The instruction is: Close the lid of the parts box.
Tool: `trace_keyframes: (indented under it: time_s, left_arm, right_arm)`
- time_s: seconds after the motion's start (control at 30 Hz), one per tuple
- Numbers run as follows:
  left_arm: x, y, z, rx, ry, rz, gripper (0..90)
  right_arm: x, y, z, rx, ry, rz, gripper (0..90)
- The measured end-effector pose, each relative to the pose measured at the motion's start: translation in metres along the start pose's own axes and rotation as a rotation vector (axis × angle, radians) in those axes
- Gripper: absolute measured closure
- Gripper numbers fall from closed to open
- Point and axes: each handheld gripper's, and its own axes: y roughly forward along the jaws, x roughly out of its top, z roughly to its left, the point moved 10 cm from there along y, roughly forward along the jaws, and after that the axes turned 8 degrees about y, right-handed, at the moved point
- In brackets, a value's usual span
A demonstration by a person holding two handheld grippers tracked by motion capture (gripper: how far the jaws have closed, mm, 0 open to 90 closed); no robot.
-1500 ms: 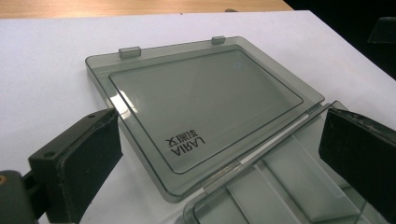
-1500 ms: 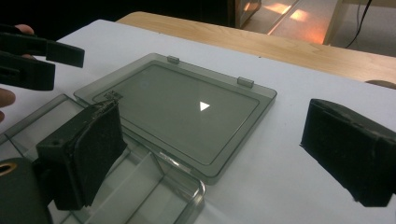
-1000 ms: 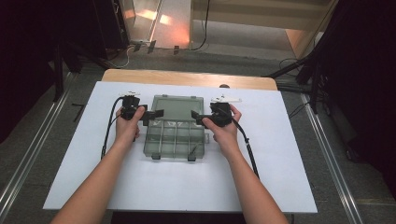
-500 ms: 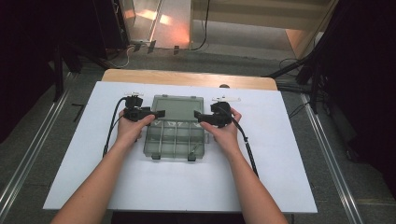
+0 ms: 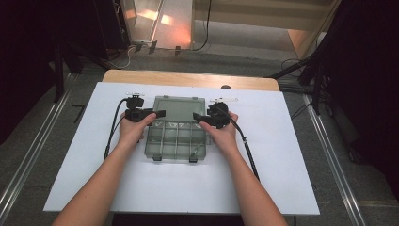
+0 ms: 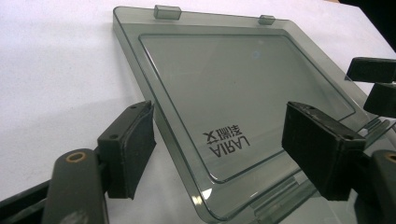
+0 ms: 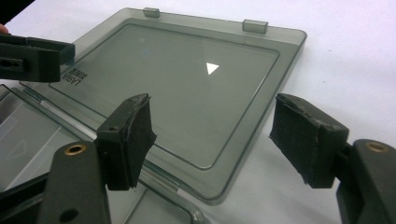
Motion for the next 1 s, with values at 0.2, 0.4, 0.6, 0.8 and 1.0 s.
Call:
trace_keyframes:
  time_s: [0.2,0.4,0.6,0.8,1.0]
  left_arm:
    - [-0.004,0.002,0.004,0.037,0.019,0.023,33.9]
    - [-0.004,0.002,0.004,0.03,0.001,0.017,34.5]
    - [-0.006,0.0,0.004,0.01,-0.023,0.007,35.5]
    - [-0.007,-0.002,0.003,-0.015,-0.044,0.006,35.5]
    - [-0.008,0.001,-0.003,-0.035,-0.024,0.01,38.7]
  right_arm:
    - [-0.001,0.005,0.001,-0.014,0.006,-0.002,33.2]
    - [-0.005,0.009,-0.003,-0.016,0.023,0.018,33.1]
    - [-0.007,0.012,-0.004,0.017,0.061,0.036,30.6]
    - [-0.009,0.011,-0.006,0.066,0.11,0.065,31.6]
    - [-0.011,0.011,-0.002,0.1,0.103,0.079,36.6]
